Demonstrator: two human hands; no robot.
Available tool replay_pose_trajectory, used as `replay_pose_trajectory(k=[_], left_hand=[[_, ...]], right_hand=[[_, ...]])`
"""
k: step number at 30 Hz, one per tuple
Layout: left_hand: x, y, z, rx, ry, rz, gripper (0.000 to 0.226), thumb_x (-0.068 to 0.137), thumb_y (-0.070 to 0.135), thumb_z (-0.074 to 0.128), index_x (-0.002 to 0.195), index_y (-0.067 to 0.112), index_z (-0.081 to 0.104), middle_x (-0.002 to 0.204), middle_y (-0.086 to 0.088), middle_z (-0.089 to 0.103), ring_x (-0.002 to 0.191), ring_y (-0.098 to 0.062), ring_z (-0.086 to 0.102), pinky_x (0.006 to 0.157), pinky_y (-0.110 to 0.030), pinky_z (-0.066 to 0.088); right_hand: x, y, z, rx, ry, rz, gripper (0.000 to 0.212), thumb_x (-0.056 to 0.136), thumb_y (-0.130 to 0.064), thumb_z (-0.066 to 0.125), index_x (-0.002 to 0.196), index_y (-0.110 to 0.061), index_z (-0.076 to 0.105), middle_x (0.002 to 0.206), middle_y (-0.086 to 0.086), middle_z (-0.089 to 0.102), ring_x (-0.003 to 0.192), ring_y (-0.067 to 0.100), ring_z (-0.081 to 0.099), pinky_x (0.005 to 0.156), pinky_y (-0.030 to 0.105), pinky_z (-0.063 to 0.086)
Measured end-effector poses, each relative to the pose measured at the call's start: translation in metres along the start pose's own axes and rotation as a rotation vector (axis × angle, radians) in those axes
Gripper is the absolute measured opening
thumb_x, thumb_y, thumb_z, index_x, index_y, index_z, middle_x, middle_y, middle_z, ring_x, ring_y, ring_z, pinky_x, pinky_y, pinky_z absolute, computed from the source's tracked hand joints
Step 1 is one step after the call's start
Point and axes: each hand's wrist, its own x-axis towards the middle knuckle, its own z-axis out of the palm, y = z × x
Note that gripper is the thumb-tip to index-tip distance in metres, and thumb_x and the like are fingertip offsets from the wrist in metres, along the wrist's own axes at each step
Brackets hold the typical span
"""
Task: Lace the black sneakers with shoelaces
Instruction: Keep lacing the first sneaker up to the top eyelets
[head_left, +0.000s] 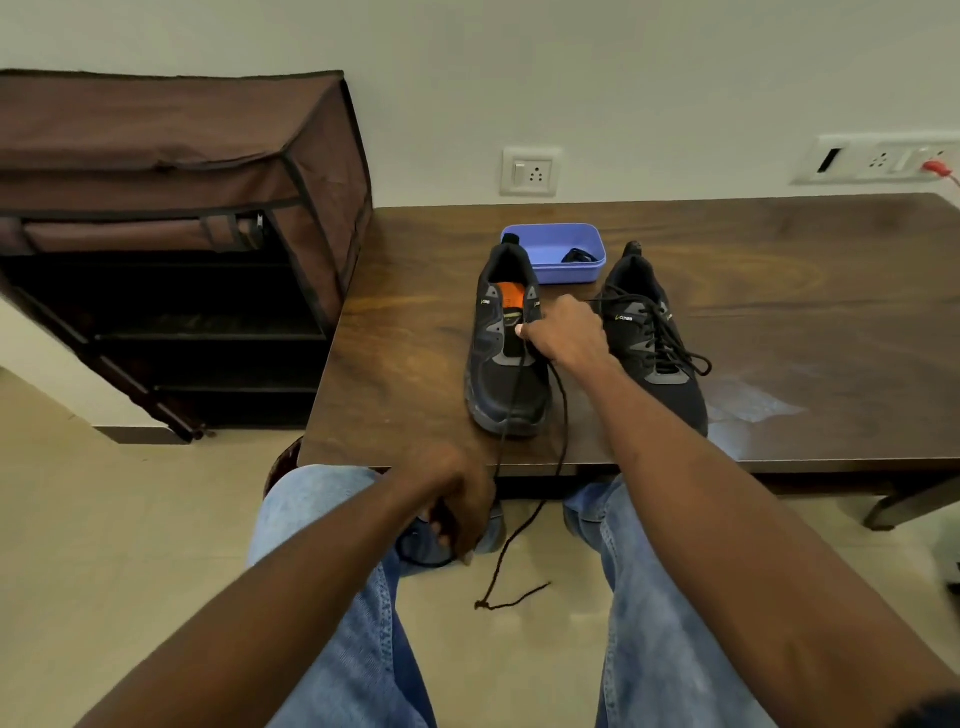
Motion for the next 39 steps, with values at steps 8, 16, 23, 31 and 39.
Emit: replay_pose_trajectory(k=[8, 16, 23, 31, 39], left_hand=[[-0.029, -0.030, -0.053, -1.017, 1.087, 0.135, 0.028, 0.091, 0.034, 0.069, 0.077, 0.010, 0.064, 0.069, -0.003, 0.063, 0.063, -0.015, 0.057, 0.057, -0.026, 0.044], [-0.009, -0.008, -0.079, -0.614, 1.138, -0.127, 0.022, 0.096, 0.033, 0.056, 0.103, 0.013, 0.060, 0.097, -0.006, 0.063, 0.077, -0.020, 0.057, 0.069, -0.036, 0.048], [-0.047, -0.011, -0.057, -0.562, 0.634, 0.241, 0.019, 0.096, 0.017, 0.062, 0.078, 0.011, 0.062, 0.068, -0.005, 0.060, 0.058, -0.014, 0.053, 0.049, -0.020, 0.043], [-0.033, -0.012, -0.036, -0.319, 0.142, 0.037, 0.013, 0.094, 0.021, 0.067, 0.082, 0.016, 0.066, 0.068, 0.001, 0.066, 0.055, -0.008, 0.054, 0.049, -0.019, 0.043], [-0.031, -0.022, -0.070, -0.868, 1.054, 0.078, 0.034, 0.092, 0.040, 0.068, 0.070, 0.017, 0.055, 0.070, -0.002, 0.063, 0.061, -0.014, 0.056, 0.056, -0.025, 0.045]], right_hand=[[0.006, 0.007, 0.001, 0.008, -0.111, -0.053, 0.024, 0.079, -0.039, 0.070, 0.074, -0.017, 0.061, 0.089, 0.008, 0.071, 0.085, 0.030, 0.069, 0.075, 0.040, 0.058], [0.003, 0.012, 0.000, 0.036, -0.128, -0.078, 0.024, 0.079, -0.036, 0.067, 0.068, -0.015, 0.063, 0.075, 0.008, 0.067, 0.073, 0.028, 0.069, 0.068, 0.042, 0.062], [0.007, 0.015, 0.002, 0.075, -0.073, -0.070, 0.026, 0.074, -0.036, 0.074, 0.065, -0.016, 0.060, 0.073, 0.005, 0.066, 0.070, 0.025, 0.066, 0.058, 0.028, 0.044], [0.009, 0.016, 0.002, 0.122, -0.072, -0.050, 0.026, 0.074, -0.038, 0.081, 0.071, -0.015, 0.067, 0.082, 0.005, 0.071, 0.080, 0.025, 0.070, 0.077, 0.047, 0.060], [0.009, 0.018, 0.001, 0.054, -0.124, -0.106, 0.025, 0.085, -0.037, 0.075, 0.079, -0.013, 0.068, 0.079, 0.005, 0.070, 0.076, 0.025, 0.070, 0.076, 0.042, 0.060]])
